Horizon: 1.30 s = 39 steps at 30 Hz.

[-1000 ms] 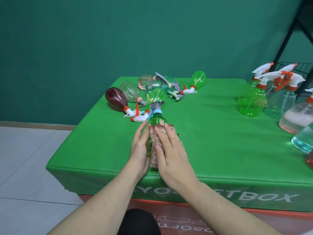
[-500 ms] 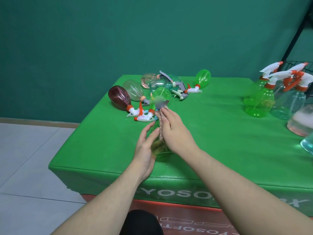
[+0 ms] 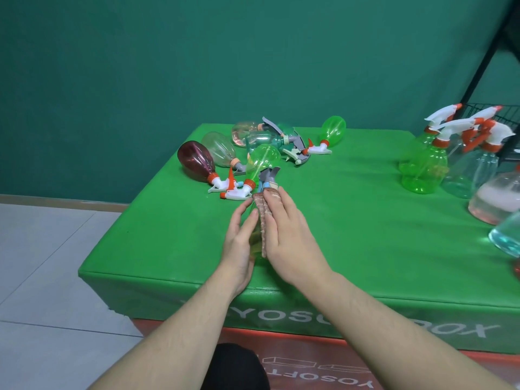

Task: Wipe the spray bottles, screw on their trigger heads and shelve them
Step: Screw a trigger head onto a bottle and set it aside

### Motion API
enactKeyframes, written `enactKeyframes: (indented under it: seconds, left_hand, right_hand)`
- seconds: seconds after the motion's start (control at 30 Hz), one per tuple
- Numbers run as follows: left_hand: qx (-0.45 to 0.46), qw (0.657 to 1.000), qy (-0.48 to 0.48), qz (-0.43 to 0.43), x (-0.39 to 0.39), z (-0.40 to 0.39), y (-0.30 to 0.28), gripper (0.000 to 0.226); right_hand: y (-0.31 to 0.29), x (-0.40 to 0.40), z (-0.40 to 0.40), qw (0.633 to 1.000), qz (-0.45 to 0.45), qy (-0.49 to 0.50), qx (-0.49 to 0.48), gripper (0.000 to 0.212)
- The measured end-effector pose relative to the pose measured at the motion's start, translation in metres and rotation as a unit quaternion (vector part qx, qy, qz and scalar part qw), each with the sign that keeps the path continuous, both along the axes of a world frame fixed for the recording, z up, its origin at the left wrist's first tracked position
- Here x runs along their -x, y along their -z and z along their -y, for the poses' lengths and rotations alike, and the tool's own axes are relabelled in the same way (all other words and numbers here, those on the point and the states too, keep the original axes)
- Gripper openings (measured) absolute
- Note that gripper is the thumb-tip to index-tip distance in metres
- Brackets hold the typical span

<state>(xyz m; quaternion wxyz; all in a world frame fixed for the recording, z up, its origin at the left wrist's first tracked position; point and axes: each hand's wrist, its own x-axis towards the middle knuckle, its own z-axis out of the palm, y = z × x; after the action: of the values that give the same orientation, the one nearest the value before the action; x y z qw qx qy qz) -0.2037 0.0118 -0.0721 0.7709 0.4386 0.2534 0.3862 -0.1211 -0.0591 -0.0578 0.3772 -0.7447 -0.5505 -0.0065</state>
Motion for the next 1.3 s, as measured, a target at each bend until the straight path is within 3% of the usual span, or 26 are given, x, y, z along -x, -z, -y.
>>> enactKeyframes:
  seconds: [0.33, 0.47, 0.53, 0.7, 0.87, 1.3]
  left_hand:
    - [0.04, 0.999, -0.024, 0.018, -0.002, -0.003, 0.002, 0.033]
    - [0.03, 0.999, -0.015, 0.012, -0.003, -0.002, 0.001, 0.066]
    - [0.028, 0.999, -0.012, 0.011, -0.002, -0.003, 0.0, 0.071]
    - [0.038, 0.999, -0.002, 0.011, -0.003, -0.007, 0.004, 0.068]
    - [0.021, 0.999, 0.032, 0.009, -0.003, -0.013, 0.01, 0.045]
    - [0.043, 0.997, 0.045, 0.04, 0.001, -0.013, 0.01, 0.06]
  right_hand:
    - [0.022, 0.02, 0.031, 0.997, 0.059, -0.04, -0.035, 0.05]
    - [0.023, 0.02, 0.033, 0.999, 0.025, -0.045, -0.013, 0.049]
    - [0.021, 0.022, 0.035, 0.999, -0.001, -0.042, -0.011, 0.049]
    - [0.019, 0.021, 0.032, 0.999, -0.034, -0.031, -0.017, 0.049]
    - [0.01, 0.015, 0.016, 0.998, -0.051, -0.015, -0.028, 0.048]
    - [-0.028, -0.015, -0.029, 0.978, -0.208, 0.011, 0.03, 0.046]
